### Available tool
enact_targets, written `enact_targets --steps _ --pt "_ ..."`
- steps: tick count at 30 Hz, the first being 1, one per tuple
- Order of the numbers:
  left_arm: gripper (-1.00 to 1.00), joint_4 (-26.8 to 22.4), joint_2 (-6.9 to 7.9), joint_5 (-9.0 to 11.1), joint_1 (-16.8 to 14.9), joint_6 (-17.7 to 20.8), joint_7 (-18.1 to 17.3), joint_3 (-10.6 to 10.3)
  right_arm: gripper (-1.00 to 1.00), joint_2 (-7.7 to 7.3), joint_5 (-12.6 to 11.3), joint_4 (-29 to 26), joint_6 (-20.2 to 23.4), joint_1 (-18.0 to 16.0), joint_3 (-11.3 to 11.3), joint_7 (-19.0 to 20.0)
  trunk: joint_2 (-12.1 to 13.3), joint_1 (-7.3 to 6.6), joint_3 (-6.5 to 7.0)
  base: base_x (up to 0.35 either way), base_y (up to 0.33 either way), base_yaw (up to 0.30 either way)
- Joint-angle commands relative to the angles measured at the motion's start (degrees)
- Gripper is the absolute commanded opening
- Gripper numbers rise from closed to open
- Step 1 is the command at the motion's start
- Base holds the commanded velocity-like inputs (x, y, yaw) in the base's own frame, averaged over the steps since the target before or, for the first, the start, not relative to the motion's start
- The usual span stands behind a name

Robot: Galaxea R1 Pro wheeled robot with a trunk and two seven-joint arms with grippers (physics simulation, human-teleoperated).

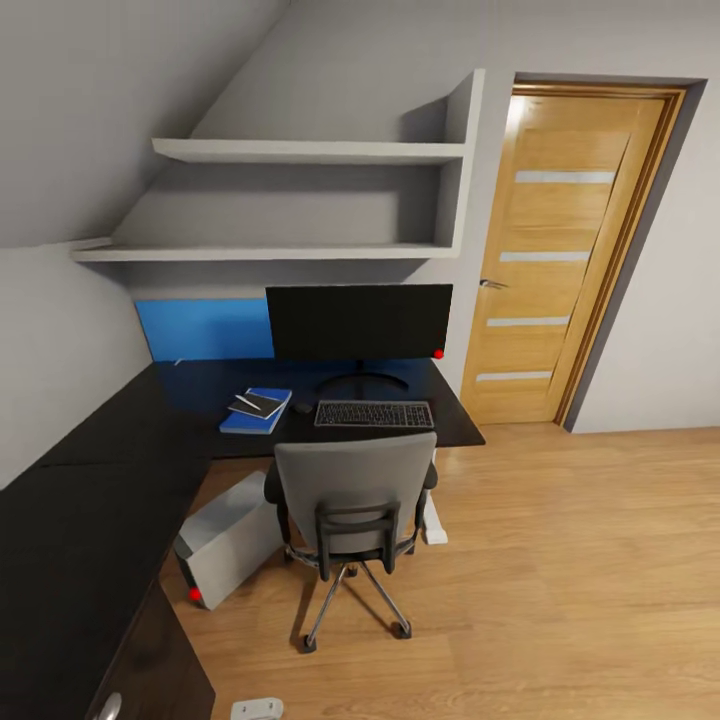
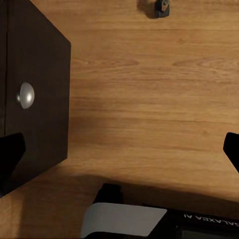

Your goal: In the bedroom, organize the workspace by keeping the computer under the desk, ensuring the monitor is on the desk, placing the keyboard on the desk next to the monitor, placing the mouse on the desk next to the keyboard, moving the folder from the swivel chair onto the desk next to the mouse, stacking the notebook on top of the folder with the pen on top of the notebook, and positioning the swivel chair next to the desk.

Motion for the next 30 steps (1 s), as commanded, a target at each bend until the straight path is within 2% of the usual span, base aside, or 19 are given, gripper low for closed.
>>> enact_targets --steps 1,27,30 --pt "1.00 0.04 0.11 0.54 -0.04 -0.15 0.17 -0.52 1.00 0.03 -0.49 0.11 -0.23 -0.06 0.52 -0.13 0.36 -0.22 0.11 0.000 0.000 0.000" --pt "1.00 0.04 0.31 0.50 -0.04 -0.09 0.08 -0.55 1.00 0.03 -0.49 0.11 -0.23 -0.06 0.48 -0.13 10.79 -5.93 4.78 0.000 0.000 0.000" --pt "1.00 0.04 0.36 0.53 -0.04 0.22 0.14 -0.55 1.00 0.03 -0.49 0.11 -0.23 -0.06 0.50 -0.13 10.79 -5.93 4.78 0.000 0.000 0.000"
